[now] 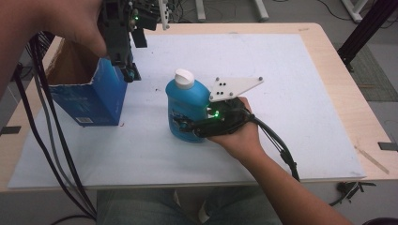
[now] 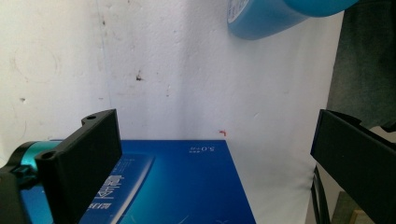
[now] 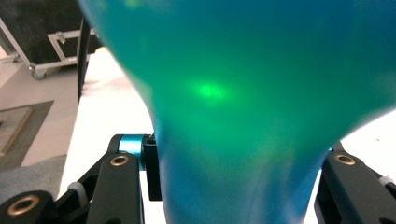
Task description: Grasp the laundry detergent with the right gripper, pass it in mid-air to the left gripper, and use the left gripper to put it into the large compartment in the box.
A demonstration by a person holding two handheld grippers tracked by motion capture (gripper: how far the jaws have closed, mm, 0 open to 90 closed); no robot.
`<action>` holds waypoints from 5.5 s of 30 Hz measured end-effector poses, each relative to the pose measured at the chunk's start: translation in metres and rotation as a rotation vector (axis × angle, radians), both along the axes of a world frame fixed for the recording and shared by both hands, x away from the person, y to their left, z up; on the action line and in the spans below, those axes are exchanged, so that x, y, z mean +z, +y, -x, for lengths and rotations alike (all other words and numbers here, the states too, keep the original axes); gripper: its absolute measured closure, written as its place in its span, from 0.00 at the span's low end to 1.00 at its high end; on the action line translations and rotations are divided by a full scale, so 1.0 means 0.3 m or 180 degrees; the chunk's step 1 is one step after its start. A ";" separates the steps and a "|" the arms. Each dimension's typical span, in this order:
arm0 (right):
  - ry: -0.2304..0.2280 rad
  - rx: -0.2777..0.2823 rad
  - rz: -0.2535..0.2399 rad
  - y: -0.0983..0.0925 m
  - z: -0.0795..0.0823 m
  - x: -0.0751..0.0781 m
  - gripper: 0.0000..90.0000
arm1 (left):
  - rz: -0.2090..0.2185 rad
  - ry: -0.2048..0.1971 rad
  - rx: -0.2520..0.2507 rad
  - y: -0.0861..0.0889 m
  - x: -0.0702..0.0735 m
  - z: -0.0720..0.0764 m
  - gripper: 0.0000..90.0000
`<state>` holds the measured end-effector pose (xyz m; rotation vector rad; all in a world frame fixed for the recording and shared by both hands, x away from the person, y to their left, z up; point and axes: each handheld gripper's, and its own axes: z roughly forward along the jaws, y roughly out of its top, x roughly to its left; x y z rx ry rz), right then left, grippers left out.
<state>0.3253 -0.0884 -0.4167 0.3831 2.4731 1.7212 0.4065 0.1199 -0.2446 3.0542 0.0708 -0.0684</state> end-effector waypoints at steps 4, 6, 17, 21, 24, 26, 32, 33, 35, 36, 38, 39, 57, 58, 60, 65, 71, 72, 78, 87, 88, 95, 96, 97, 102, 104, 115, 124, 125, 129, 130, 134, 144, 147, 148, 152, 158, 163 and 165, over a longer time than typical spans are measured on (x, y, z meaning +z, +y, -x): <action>0.0013 0.0041 0.0019 -0.012 -0.004 0.030 0.52 | -0.0016 0.0003 -0.0052 -0.016 0.008 0.015 0.02; 0.0032 0.0059 0.0013 -0.018 -0.006 0.043 0.52 | -0.0011 0.0006 -0.0065 -0.021 0.013 0.025 0.02; 0.0042 0.0276 0.0137 -0.028 -0.016 0.113 0.52 | 0.0063 0.0070 -0.0223 -0.064 0.062 0.094 0.02; 0.0095 0.0387 0.0157 -0.022 -0.018 0.134 0.52 | 0.0077 0.0079 -0.0247 -0.083 0.075 0.118 0.02; 0.0119 0.0452 0.0130 -0.019 -0.020 0.148 0.52 | 0.0066 0.0091 -0.0246 -0.096 0.084 0.135 0.02; 0.0132 0.0493 0.0128 -0.016 -0.019 0.157 0.52 | 0.0075 0.0071 -0.0252 -0.106 0.089 0.145 0.02; 0.0130 0.0605 0.0155 -0.002 -0.018 0.173 0.52 | 0.0087 0.0074 -0.0282 -0.133 0.101 0.164 0.02; 0.0138 0.0611 0.0162 0.000 -0.018 0.175 0.52 | 0.0087 0.0083 -0.0275 -0.136 0.101 0.166 0.02; 0.0135 0.0630 0.0170 0.004 -0.019 0.179 0.52 | 0.0091 0.0084 -0.0279 -0.143 0.100 0.171 0.02; 0.0137 0.0642 0.0173 0.007 -0.019 0.181 0.52 | 0.0090 0.0091 -0.0267 -0.146 0.101 0.173 0.02; 0.0141 0.0675 0.0174 0.010 -0.021 0.186 0.52 | 0.0080 0.0118 -0.0258 -0.152 0.100 0.177 0.02; 0.0151 0.0683 0.0171 0.012 -0.022 0.188 0.52 | 0.0076 0.0119 -0.0254 -0.155 0.100 0.179 0.02; 0.0181 0.0843 0.0135 0.050 -0.034 0.206 0.52 | 0.0009 0.0128 -0.0178 -0.229 0.085 0.205 0.02; 0.0179 0.0847 0.0131 0.050 -0.035 0.207 0.52 | -0.0011 0.0139 -0.0184 -0.232 0.083 0.204 0.02; 0.0177 0.0842 0.0123 0.049 -0.033 0.208 0.52 | -0.0034 0.0140 -0.0189 -0.237 0.078 0.206 0.02; 0.0181 0.0835 0.0122 0.048 -0.034 0.208 0.52 | -0.0107 0.0175 -0.0151 -0.246 0.072 0.201 0.07; 0.0172 0.0828 0.0099 0.049 -0.035 0.206 0.52 | -0.0152 0.0168 -0.0125 -0.255 0.068 0.199 0.12; 0.0171 0.0826 0.0097 0.049 -0.035 0.206 0.52 | -0.0153 0.0172 -0.0123 -0.255 0.067 0.199 0.12; 0.0193 0.0832 0.0100 0.047 -0.035 0.207 0.52 | -0.0182 0.0136 -0.0099 -0.256 0.064 0.194 0.14; 0.0183 0.0804 0.0093 0.047 -0.037 0.206 0.52 | -0.0200 0.0142 -0.0109 -0.264 0.063 0.194 0.20; 0.0183 0.0804 0.0096 0.048 -0.037 0.205 0.52 | -0.0198 0.0139 -0.0105 -0.265 0.062 0.194 0.20; 0.0200 0.0812 0.0089 0.050 -0.036 0.204 0.52 | -0.0210 0.0145 -0.0092 -0.266 0.061 0.193 0.23; 0.0195 0.0809 0.0091 0.051 -0.036 0.204 0.52 | -0.0205 0.0141 -0.0100 -0.266 0.060 0.193 0.23; 0.0196 0.0810 0.0091 0.051 -0.036 0.204 0.52 | -0.0212 0.0138 -0.0104 -0.267 0.061 0.193 0.24; 0.0196 0.0806 0.0086 0.051 -0.036 0.204 0.52 | -0.0223 0.0145 -0.0088 -0.269 0.059 0.191 0.29; 0.0204 0.0805 0.0088 0.051 -0.035 0.204 0.52 | -0.0231 0.0141 -0.0085 -0.270 0.059 0.191 0.29; 0.0219 0.0796 0.0066 0.049 -0.037 0.205 0.52 | -0.0252 0.0142 -0.0099 -0.274 0.056 0.187 0.35; 0.0237 0.0795 0.0071 0.048 -0.038 0.204 0.52 | -0.0230 0.0166 -0.0113 -0.278 0.057 0.187 0.42; 0.0234 0.0790 0.0071 0.048 -0.038 0.205 0.52 | -0.0228 0.0166 -0.0108 -0.278 0.057 0.188 0.42; 0.0242 0.0810 0.0082 0.048 -0.037 0.204 0.52 | -0.0283 0.0165 -0.0101 -0.280 0.054 0.192 0.42; 0.0229 0.0822 0.0086 0.050 -0.036 0.203 0.52 | -0.0291 0.0161 -0.0094 -0.281 0.053 0.194 0.42; 0.0217 0.0825 0.0082 0.052 -0.033 0.203 0.51 | -0.0275 0.0160 -0.0084 -0.278 0.056 0.196 0.42; 0.0168 0.0868 0.0157 0.032 -0.024 0.215 0.29 | -0.0254 0.0145 -0.0044 -0.275 0.062 0.195 0.42; 0.0173 0.0812 0.0230 0.006 -0.025 0.223 0.25 | -0.0262 0.0153 -0.0011 -0.271 0.064 0.192 0.42; 0.0164 0.0802 0.0252 -0.005 -0.028 0.224 0.24 | -0.0273 0.0149 -0.0017 -0.269 0.065 0.191 0.42; 0.0190 0.0646 0.0338 -0.041 -0.039 0.223 0.16 | -0.0294 0.0149 0.0015 -0.262 0.068 0.189 0.42; 0.0161 0.0566 0.0375 -0.086 -0.047 0.245 0.15 | -0.0305 0.0153 0.0055 -0.258 0.076 0.190 0.42; 0.0127 0.0541 0.0510 -0.117 -0.056 0.267 0.14 | -0.0303 0.0183 0.0161 -0.251 0.092 0.179 0.42; 0.0107 0.0530 0.0549 -0.127 -0.057 0.275 0.13 | -0.0313 0.0169 0.0193 -0.247 0.100 0.173 0.42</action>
